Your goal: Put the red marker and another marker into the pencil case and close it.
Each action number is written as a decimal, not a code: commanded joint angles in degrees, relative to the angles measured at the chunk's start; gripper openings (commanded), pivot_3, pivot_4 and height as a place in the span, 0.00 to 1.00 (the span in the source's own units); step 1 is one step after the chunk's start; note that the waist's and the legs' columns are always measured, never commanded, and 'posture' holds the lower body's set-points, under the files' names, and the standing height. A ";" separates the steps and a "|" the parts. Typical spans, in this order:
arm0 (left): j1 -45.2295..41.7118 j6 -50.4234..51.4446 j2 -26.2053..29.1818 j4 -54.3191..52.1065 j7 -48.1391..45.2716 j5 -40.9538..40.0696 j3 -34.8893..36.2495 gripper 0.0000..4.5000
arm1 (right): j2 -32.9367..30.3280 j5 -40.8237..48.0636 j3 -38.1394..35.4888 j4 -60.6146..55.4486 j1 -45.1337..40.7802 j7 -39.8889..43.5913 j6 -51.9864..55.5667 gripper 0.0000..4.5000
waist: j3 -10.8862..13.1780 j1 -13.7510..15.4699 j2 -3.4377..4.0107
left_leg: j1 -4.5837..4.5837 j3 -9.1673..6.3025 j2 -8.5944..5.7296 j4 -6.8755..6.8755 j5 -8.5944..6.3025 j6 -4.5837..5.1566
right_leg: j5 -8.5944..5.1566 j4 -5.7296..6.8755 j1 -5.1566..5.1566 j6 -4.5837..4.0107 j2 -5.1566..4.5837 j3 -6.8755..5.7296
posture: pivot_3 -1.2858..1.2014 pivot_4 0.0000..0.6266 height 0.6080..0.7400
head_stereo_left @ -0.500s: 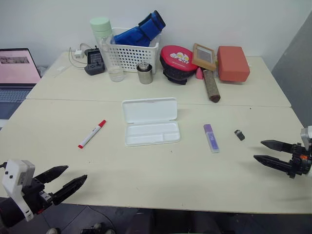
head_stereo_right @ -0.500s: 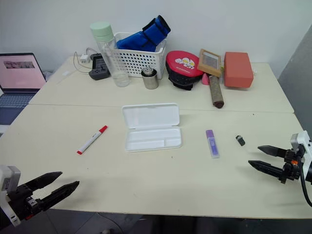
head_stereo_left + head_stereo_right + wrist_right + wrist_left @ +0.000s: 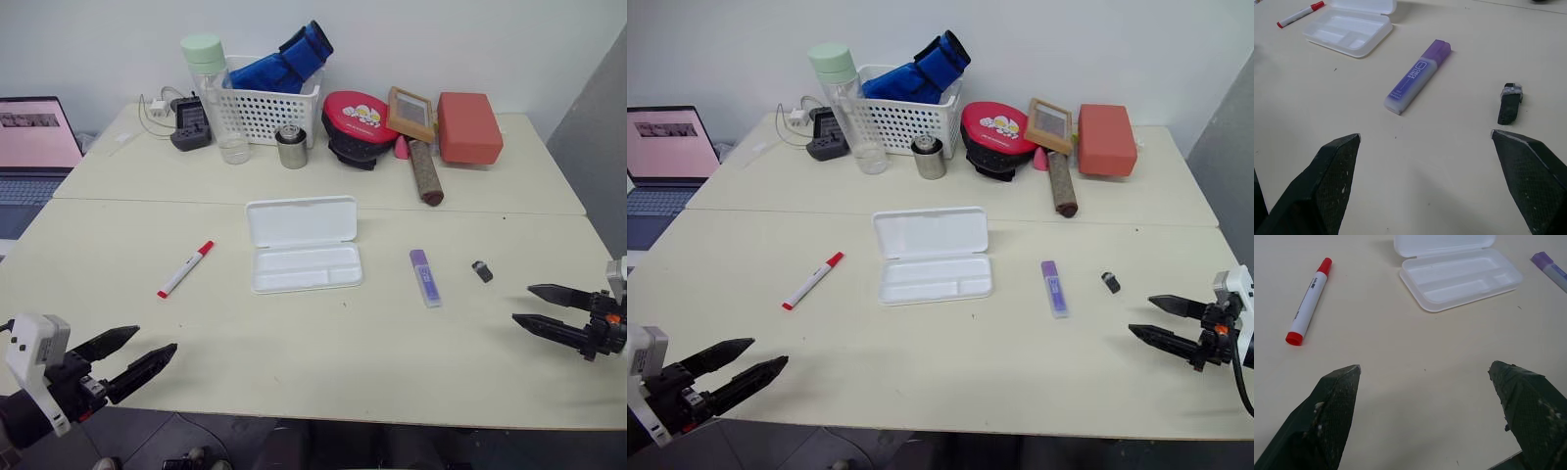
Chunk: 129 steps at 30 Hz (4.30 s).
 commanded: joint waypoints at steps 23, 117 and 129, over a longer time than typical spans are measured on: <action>-9.98 -0.51 6.10 3.27 -2.14 1.21 -8.18 1.00 | -0.83 3.62 -1.60 -9.61 -1.31 1.36 0.77 1.00 | -0.02 0.26 0.08 | 0.03 0.01 -0.01 0.02 0.00 0.00 | 0.01 0.07 0.01 0.01 0.00 0.00 | 0.52 0.24 1.00; -51.48 -14.62 -1.92 15.60 -24.39 33.54 -65.39 0.01 | -0.12 9.40 -2.12 -36.47 3.39 -8.96 3.92 1.00 | 0.03 -0.98 -0.16 | 0.17 -0.03 -0.17 0.27 0.07 0.03 | 0.26 0.33 0.17 0.41 0.25 -0.03 | 0.52 0.24 1.00; -50.11 -14.62 -1.71 15.58 -23.81 33.61 -67.74 0.01 | -0.41 9.28 -2.25 -36.40 3.74 -8.73 3.72 1.00 | 0.03 -0.98 -0.16 | 0.18 -0.01 -0.17 0.25 0.06 0.04 | 0.26 0.32 0.17 0.42 0.25 -0.03 | 0.52 0.24 1.00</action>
